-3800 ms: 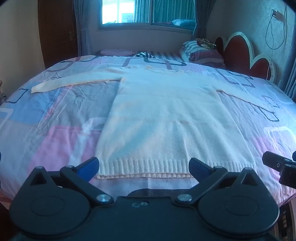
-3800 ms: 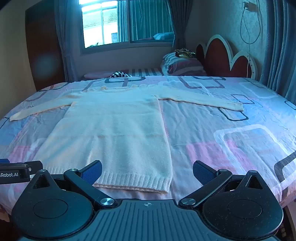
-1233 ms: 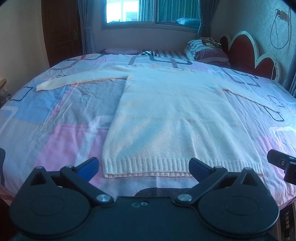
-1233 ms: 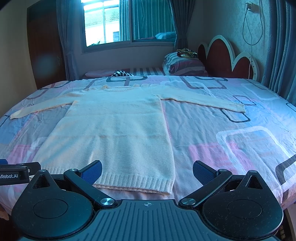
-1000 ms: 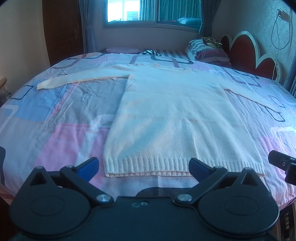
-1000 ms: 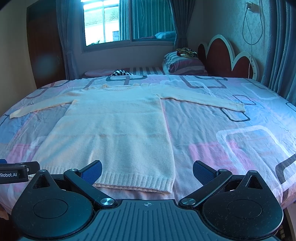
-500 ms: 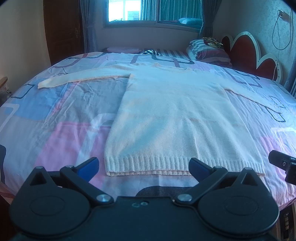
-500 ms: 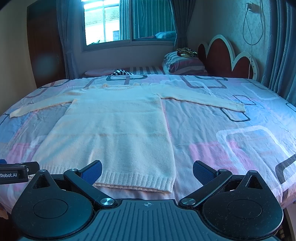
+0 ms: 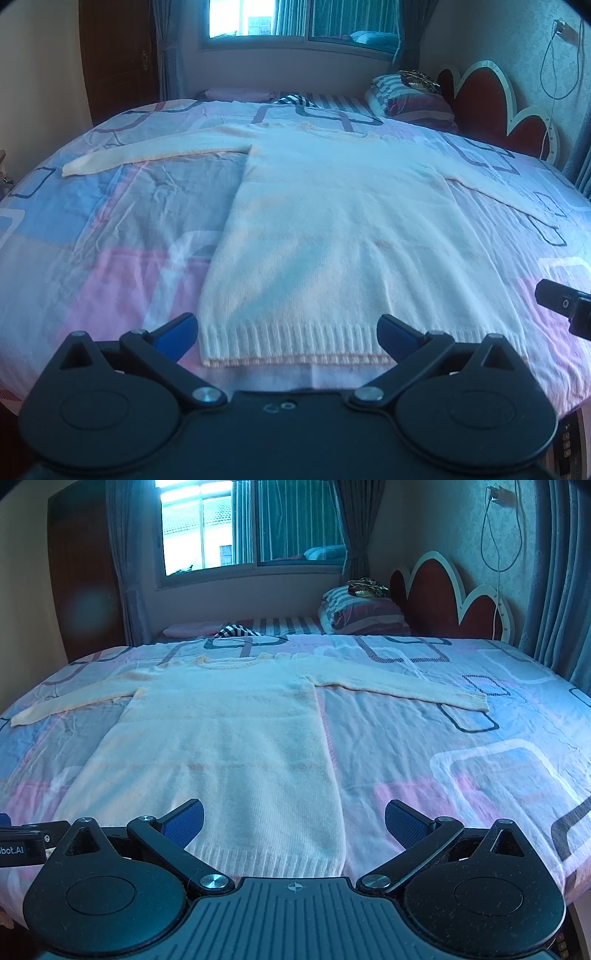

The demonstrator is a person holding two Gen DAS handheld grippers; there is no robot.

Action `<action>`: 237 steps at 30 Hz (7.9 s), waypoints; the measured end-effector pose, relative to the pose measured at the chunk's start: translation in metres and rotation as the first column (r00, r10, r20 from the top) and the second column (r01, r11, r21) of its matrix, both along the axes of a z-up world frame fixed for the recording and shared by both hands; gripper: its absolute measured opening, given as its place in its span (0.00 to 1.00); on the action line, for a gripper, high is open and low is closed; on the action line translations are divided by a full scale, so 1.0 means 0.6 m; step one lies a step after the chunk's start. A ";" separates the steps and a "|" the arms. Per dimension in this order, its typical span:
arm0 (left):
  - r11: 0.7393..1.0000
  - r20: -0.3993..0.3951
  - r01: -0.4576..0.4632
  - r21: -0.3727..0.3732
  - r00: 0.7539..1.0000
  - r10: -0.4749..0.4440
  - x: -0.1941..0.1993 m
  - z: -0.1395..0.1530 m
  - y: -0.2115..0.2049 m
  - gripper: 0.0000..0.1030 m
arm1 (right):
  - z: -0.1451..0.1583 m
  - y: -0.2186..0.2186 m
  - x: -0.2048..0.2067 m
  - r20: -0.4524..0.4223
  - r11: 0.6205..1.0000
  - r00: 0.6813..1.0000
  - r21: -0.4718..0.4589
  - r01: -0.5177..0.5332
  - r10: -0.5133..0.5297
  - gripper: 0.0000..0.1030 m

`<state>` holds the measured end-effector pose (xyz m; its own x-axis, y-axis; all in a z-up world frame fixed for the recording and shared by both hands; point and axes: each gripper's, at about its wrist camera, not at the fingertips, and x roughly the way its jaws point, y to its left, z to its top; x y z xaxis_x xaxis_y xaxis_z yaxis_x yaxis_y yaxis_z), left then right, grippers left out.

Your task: Fold small clothes

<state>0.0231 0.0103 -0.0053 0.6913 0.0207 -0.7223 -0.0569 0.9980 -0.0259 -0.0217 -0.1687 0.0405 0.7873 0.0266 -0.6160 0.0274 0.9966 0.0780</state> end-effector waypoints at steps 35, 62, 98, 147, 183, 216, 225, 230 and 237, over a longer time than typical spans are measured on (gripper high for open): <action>0.999 0.001 0.051 0.016 0.999 -0.051 0.424 -0.042 -0.067 0.99 | -0.060 -0.376 0.422 0.048 0.932 0.932 0.072 0.356 -0.360 0.99; 0.994 -0.082 0.085 0.069 0.994 -0.079 0.555 -0.078 -0.078 0.99 | -0.191 -0.614 0.484 -0.203 0.660 0.752 0.375 0.651 -0.627 0.05; 0.997 -0.108 0.000 0.083 0.994 0.009 0.562 -0.091 0.150 0.91 | -0.144 -0.022 0.693 -0.049 0.995 0.998 0.093 -0.031 0.036 0.03; 0.976 0.002 0.027 -0.217 1.000 -0.027 0.679 -0.086 0.053 0.03 | -0.155 -0.235 0.614 -0.077 0.934 0.974 0.277 0.227 -0.214 0.29; 0.996 0.018 0.082 0.024 0.996 -0.083 0.690 -0.129 -0.026 0.58 | -0.173 -0.051 0.719 -0.081 0.949 0.972 0.248 -0.196 0.222 0.14; 0.994 -0.032 0.076 0.080 0.997 -0.074 0.717 -0.131 0.001 0.64 | -0.176 -0.164 0.848 -0.185 0.991 0.982 0.136 -0.016 0.041 0.04; 0.992 -0.052 0.083 0.094 0.996 -0.078 0.693 -0.132 0.016 0.64 | -0.180 -0.152 0.773 -0.213 0.995 0.974 0.087 -0.055 0.073 0.04; 0.987 -0.044 0.079 0.137 0.996 -0.074 0.670 -0.121 0.013 0.65 | -0.170 -0.154 0.734 -0.189 0.994 0.979 0.084 -0.067 0.081 0.04; 0.990 -0.074 0.087 0.114 0.994 -0.078 0.657 -0.131 0.018 0.68 | -0.182 -0.126 0.707 -0.215 0.991 0.968 0.058 -0.122 0.131 0.04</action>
<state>0.4173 0.0211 -0.0840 0.6424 0.0527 -0.7646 0.0281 0.9953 0.0922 0.4023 -0.2441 -0.0687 0.6228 0.1479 -0.7683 -0.0775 0.9888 0.1276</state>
